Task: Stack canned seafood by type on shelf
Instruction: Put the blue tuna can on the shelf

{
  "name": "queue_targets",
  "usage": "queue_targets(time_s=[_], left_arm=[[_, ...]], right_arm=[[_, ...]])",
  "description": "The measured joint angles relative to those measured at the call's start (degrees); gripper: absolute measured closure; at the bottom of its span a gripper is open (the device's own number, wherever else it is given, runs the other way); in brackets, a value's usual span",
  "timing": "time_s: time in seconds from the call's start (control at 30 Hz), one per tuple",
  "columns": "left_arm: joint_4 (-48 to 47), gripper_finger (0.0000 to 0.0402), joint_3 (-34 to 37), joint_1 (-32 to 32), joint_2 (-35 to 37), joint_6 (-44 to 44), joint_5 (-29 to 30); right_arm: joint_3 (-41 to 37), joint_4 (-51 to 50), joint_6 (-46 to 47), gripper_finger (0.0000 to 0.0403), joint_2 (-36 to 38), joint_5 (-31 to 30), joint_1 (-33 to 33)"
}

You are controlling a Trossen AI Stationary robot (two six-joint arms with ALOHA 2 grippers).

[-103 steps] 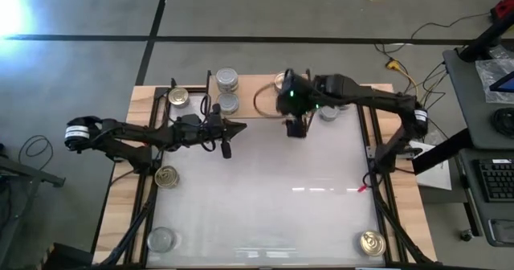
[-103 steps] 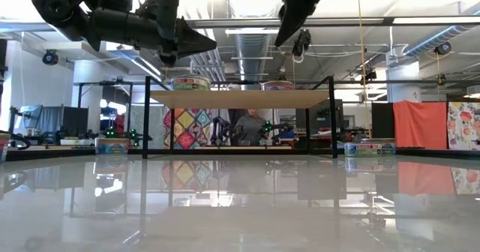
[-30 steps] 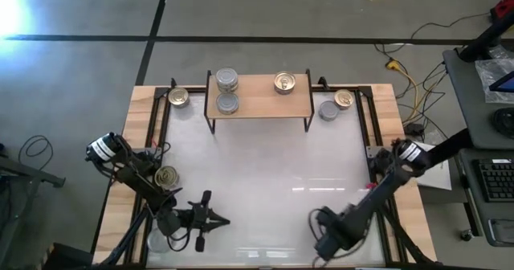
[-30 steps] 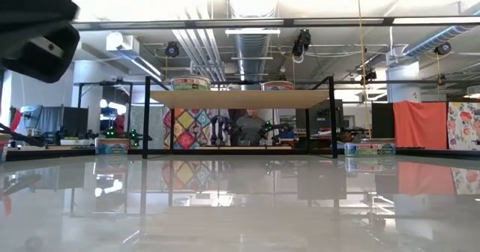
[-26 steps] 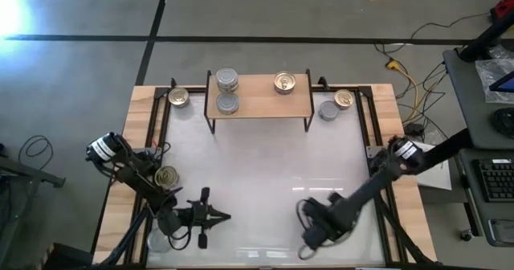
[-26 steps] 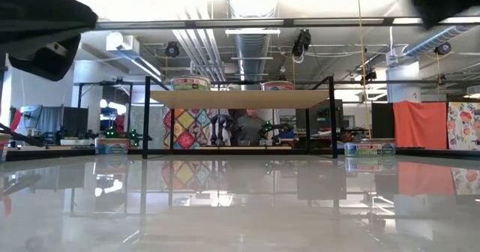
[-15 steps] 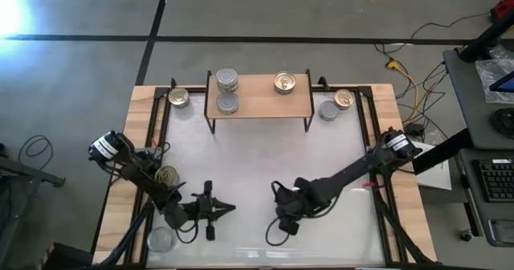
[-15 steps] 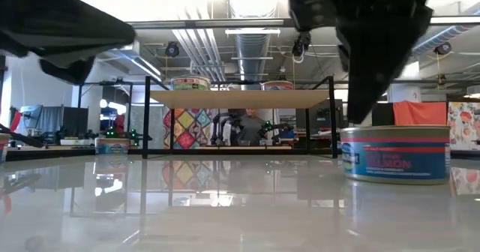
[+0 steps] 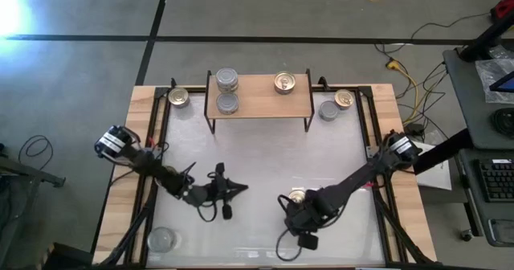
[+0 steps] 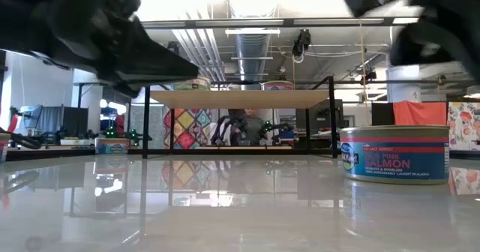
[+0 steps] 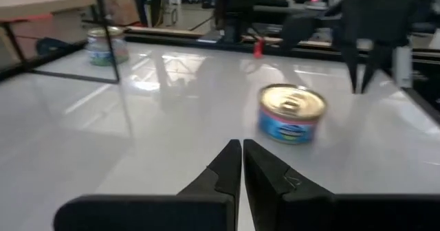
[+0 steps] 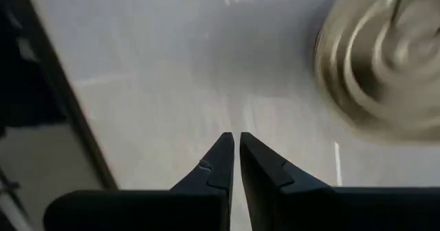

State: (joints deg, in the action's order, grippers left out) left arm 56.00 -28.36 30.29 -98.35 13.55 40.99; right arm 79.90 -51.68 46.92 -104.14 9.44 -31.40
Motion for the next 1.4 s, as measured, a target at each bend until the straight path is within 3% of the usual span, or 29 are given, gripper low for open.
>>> queue_targets(time_s=[0.13,0.27,0.47,0.57,0.7,0.87,1.03,1.27,1.4], left_arm=[[0.0,0.04,0.0,-2.5,0.0,-2.9,-0.1],[-0.1,0.04,0.0,-4.5,0.0,-6.7,-0.4],[-0.3,0.04,0.0,-7.4,0.0,-10.9,-0.6],[-0.6,0.04,0.0,-8.7,0.0,-12.9,-0.8],[-1.8,0.04,0.0,-10.2,0.0,-15.5,-1.2],[-4.7,0.04,0.0,-10.8,0.0,-17.5,-1.2],[-7.4,0.04,0.0,-11.2,0.0,-17.4,-1.2],[-7.1,0.04,0.0,-12.1,0.0,-17.3,-1.2],[-7.1,0.04,0.0,-12.3,0.0,-17.3,-1.2]], right_arm=[[-3.0,-4.9,1.0,0.0385,0.0,-1.7,0.0],[-4.5,-9.0,-1.6,0.0385,0.0,-10.5,2.5],[-4.6,-4.9,-14.1,0.0385,0.0,-21.9,8.9],[-4.6,0.0,-20.6,0.0385,0.0,-24.7,12.6],[-4.2,7.9,-27.3,0.0385,0.0,-23.3,16.5],[0.2,0.7,-28.3,0.0385,0.6,-21.1,17.2],[0.8,-5.9,-20.1,0.0385,2.9,-17.2,14.1],[-6.1,-5.0,-5.1,0.0385,3.4,0.4,10.5],[-10.3,-1.8,-1.9,0.0385,3.4,2.1,9.8]])
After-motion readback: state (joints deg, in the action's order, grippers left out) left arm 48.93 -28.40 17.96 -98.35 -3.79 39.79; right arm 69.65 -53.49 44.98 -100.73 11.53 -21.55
